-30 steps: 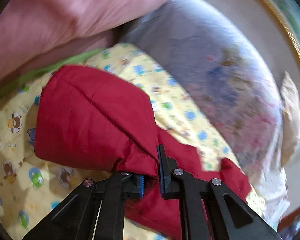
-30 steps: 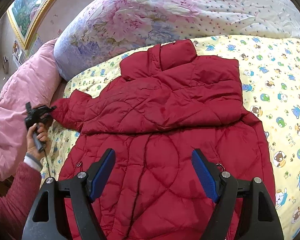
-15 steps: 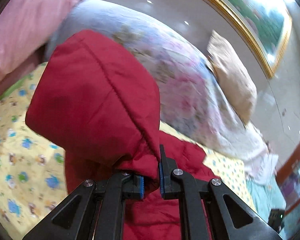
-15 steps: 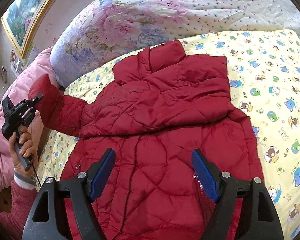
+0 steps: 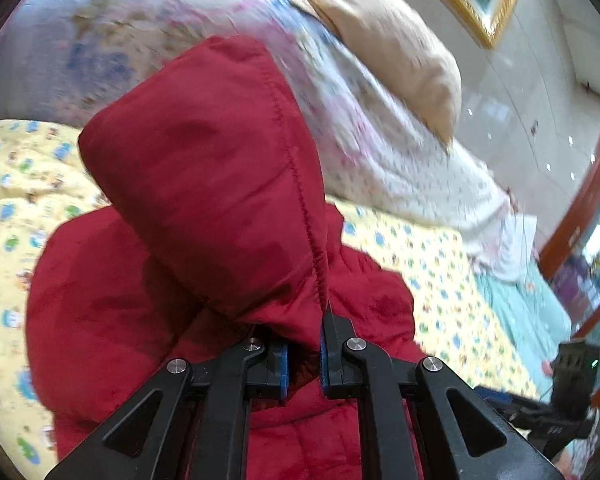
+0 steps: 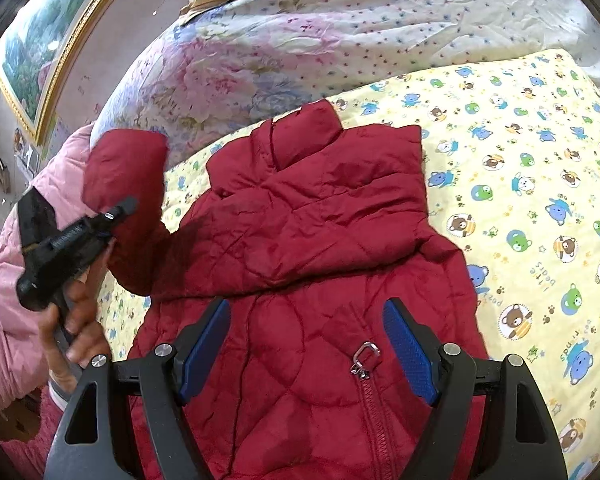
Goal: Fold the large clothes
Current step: 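Lift and fold the held sleeve across the coat body, open left gripper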
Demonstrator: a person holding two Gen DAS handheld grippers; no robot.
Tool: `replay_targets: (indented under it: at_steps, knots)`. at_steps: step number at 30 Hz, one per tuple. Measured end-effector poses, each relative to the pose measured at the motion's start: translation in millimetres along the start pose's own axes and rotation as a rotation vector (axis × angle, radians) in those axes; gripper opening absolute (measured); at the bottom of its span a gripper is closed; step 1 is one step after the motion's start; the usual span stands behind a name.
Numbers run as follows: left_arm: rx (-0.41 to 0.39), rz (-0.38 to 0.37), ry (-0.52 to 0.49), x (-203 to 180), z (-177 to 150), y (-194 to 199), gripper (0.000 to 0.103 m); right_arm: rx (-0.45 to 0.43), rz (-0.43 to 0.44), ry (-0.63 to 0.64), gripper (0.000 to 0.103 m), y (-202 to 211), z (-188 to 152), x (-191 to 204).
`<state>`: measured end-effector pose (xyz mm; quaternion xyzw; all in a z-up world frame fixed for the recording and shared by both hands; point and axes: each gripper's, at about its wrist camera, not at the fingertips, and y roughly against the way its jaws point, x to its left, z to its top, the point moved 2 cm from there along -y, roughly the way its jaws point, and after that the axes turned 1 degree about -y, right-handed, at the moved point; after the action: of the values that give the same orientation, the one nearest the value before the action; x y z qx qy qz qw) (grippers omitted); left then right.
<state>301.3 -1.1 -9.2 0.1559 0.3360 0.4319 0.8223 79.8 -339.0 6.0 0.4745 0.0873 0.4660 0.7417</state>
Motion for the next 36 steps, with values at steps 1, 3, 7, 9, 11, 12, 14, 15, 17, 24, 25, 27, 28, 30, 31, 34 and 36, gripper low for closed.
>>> replay_targets:
  at_steps: [1, 3, 7, 9, 11, 12, 14, 15, 17, 24, 25, 27, 28, 30, 31, 34, 36]
  knots:
    - [0.021, 0.001, -0.011, -1.8, -1.9, -11.6, 0.008, -0.002, -0.002, -0.003, 0.08, 0.0, 0.6, -2.1]
    - [0.05, 0.001, -0.029, -9.1, 4.5, -34.3, 0.008, -0.006, 0.0, -0.016, 0.08, -0.7, 2.2, -7.1]
    - [0.103, 0.002, -0.064, -24.0, 11.5, -77.7, 0.009, -0.011, 0.008, -0.046, 0.08, -4.2, 6.6, -18.0]
    - [0.123, 0.002, -0.07, -27.3, 14.9, -95.0, 0.009, -0.012, 0.016, -0.061, 0.08, -6.4, 9.5, -22.8]
    - [0.138, -0.002, -0.07, -25.5, 13.1, -102.3, 0.01, -0.015, 0.021, -0.074, 0.08, -8.6, 12.3, -26.8]
    - [0.149, -0.005, -0.072, -22.7, 12.7, -108.9, 0.01, -0.016, 0.021, -0.081, 0.08, -10.0, 14.0, -28.4]
    - [0.173, -0.007, -0.072, -18.2, 9.3, -119.7, 0.011, -0.017, 0.03, -0.094, 0.081, -12.7, 17.7, -31.3]
    - [0.185, -0.01, -0.071, -16.0, 9.6, -125.5, 0.011, -0.019, 0.036, -0.103, 0.081, -14.2, 20.3, -33.1]
    - [0.2, -0.014, -0.076, -14.1, 6.3, -132.8, 0.012, -0.023, 0.047, -0.116, 0.081, -17.5, 24.9, -34.9]
    - [0.229, -0.052, -0.051, -7.0, 11.2, -140.0, 0.028, -0.019, 0.124, -0.166, 0.081, -35.5, 43.0, -35.0]
    - [0.23, -0.055, -0.053, -7.2, 12.6, -140.7, 0.029, -0.015, 0.15, -0.177, 0.081, -39.7, 45.8, -33.9]
    - [0.237, -0.057, -0.064, -9.3, 15.4, -144.5, 0.035, -0.008, 0.194, -0.2, 0.081, -47.3, 50.8, -32.4]
    - [0.242, -0.057, -0.069, -10.3, 16.5, -146.6, 0.036, -0.005, 0.219, -0.217, 0.081, -51.8, 53.9, -32.0]
    - [0.246, -0.06, -0.079, -12.1, 18.8, -150.3, 0.04, 0.004, 0.257, -0.233, 0.081, -60.4, 59.4, -30.8]
    - [0.247, -0.06, -0.083, -15.1, 19.6, -154.2, 0.041, 0.011, 0.27, -0.245, 0.081, -66.2, 62.4, -31.0]
    - [0.254, -0.059, -0.092, -19.7, 20.1, -161.4, 0.044, 0.043, 0.288, -0.28, 0.081, -82.9, 68.3, -33.3]
    - [0.262, -0.057, -0.103, -22.6, 18.5, -163.3, 0.049, 0.07, 0.308, -0.303, 0.081, -94.1, 71.6, -32.9]
